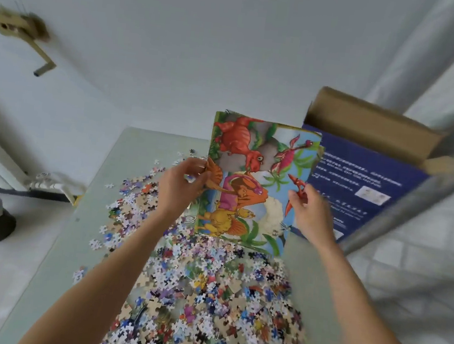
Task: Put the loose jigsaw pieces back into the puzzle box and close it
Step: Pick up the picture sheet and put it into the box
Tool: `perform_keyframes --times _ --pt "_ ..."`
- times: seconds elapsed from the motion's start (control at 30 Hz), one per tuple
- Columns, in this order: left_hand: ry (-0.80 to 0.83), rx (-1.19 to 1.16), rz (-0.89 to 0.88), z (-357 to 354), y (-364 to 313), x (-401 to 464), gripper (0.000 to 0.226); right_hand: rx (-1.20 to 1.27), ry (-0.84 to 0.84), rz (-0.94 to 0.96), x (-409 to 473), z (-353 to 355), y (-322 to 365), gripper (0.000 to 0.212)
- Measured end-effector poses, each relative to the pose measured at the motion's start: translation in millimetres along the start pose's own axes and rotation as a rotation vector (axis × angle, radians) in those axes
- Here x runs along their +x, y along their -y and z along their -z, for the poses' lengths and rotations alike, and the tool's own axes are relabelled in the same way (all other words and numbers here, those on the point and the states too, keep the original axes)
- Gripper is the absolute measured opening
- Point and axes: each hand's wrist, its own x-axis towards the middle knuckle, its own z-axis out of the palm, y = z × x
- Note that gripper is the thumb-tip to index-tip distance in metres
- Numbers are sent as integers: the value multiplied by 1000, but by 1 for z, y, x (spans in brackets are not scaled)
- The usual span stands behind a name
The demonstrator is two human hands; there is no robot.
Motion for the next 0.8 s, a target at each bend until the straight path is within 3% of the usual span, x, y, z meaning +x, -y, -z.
perform_keyframes --times 0.13,0.3,0.5,0.63,0.8 --pt "35 -123 -186 -32 -85 33 8 -65 -216 32 12 93 -2 19" --pt "87 -317 -250 -71 -176 68 4 -83 -409 63 39 178 -10 26" --pt "86 -459 -354 -108 -246 95 7 220 -586 86 60 239 -19 17" --pt "113 -508 -408 -124 -259 100 5 308 -682 150 67 250 -30 13" --pt "153 -434 -376 -140 -233 100 6 308 -618 110 76 234 -54 18"
